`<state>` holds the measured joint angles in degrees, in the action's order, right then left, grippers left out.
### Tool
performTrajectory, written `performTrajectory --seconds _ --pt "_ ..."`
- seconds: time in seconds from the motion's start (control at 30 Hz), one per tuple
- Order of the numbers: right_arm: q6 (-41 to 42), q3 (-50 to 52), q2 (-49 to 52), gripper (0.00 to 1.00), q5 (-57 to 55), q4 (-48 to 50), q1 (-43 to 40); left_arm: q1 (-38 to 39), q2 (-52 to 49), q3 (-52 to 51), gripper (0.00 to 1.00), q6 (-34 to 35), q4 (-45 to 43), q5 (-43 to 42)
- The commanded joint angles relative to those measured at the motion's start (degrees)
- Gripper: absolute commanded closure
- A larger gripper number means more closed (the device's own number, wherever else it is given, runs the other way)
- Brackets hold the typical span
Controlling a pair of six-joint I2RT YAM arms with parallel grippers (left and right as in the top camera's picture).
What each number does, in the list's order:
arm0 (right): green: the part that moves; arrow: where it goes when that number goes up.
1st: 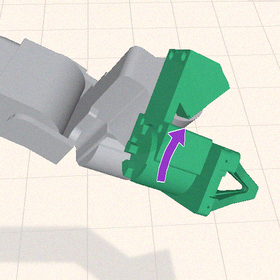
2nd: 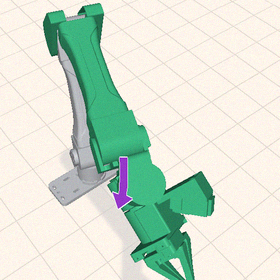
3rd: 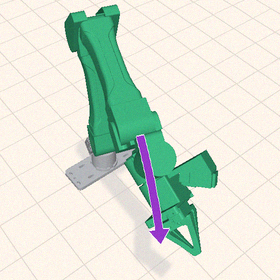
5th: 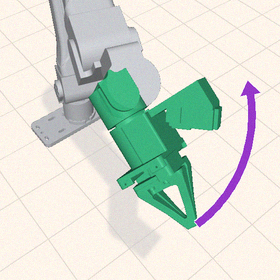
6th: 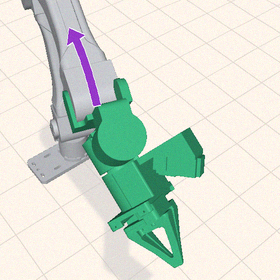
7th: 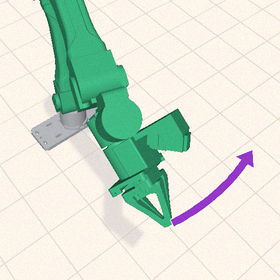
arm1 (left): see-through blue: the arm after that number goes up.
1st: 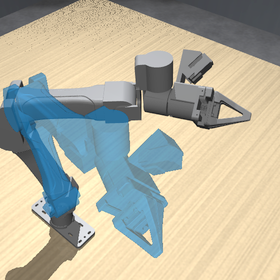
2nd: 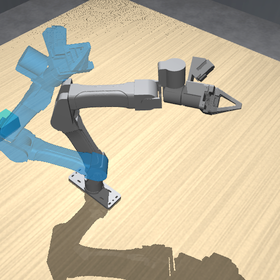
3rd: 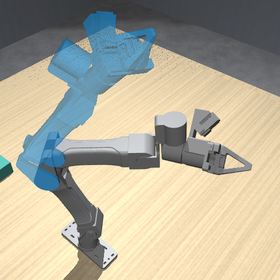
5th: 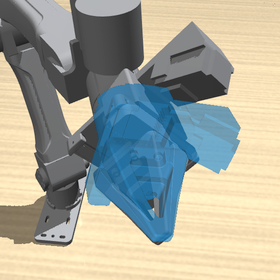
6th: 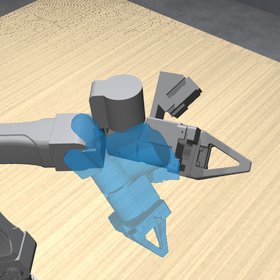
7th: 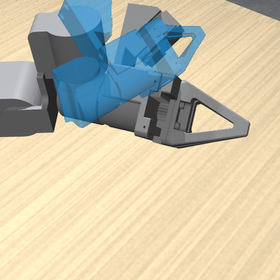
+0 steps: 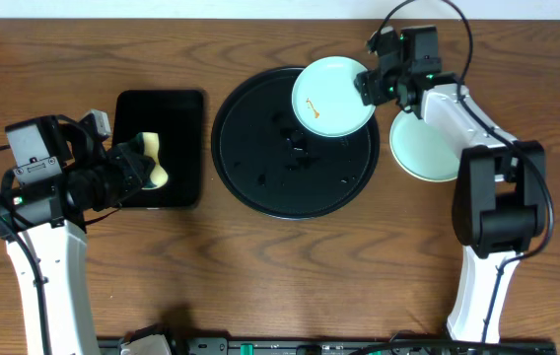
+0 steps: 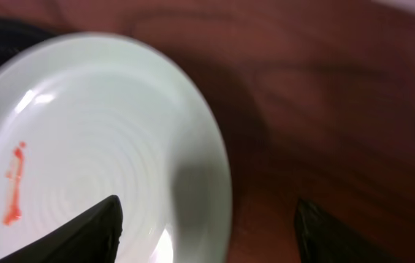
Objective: Clean dirty plates on tray and stack at the side
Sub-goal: 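Move the right gripper to the remaining green plate's rim and grasp it, then drag the green plate to the tray center and tilt it up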
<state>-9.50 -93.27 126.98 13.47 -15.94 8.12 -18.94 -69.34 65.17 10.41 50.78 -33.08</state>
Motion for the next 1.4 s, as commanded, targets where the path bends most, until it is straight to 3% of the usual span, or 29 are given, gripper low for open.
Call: performTrajectory --seconds 0.0,0.1,0.4,0.77,0.97,1.13,1.37 --pt "0.3 -0.5 2.8 0.31 0.5 0.5 -0.2 1.3 -0.1 -0.6 0.92 -1.0 0.1 1.0" --pt "0.2 -0.5 3.6 0.4 0.5 1.0 -0.2 2.5 -0.1 -0.6 0.92 -1.0 0.1 3.0" --pt "6.4 -0.5 3.5 0.99 0.5 1.3 -0.2 6.2 -0.1 -0.6 0.92 -1.0 0.1 5.5" --pt "12.5 -0.5 -5.0 0.99 0.2 -6.8 0.1 6.2 -0.1 -0.6 0.91 -1.0 -0.2 8.3" --pt "29.5 -0.5 -11.8 0.99 -3.2 -24.7 2.1 6.2 -0.2 -0.6 0.92 -1.0 -0.6 8.3" --pt "42.1 0.3 -11.8 0.99 -3.6 -30.7 4.4 6.2 -0.3 -0.6 0.92 -1.2 -0.7 8.3" --pt "46.4 2.3 -11.8 0.99 -9.4 -31.1 10.3 6.2 -0.5 -0.6 0.92 -2.3 -0.7 8.3"
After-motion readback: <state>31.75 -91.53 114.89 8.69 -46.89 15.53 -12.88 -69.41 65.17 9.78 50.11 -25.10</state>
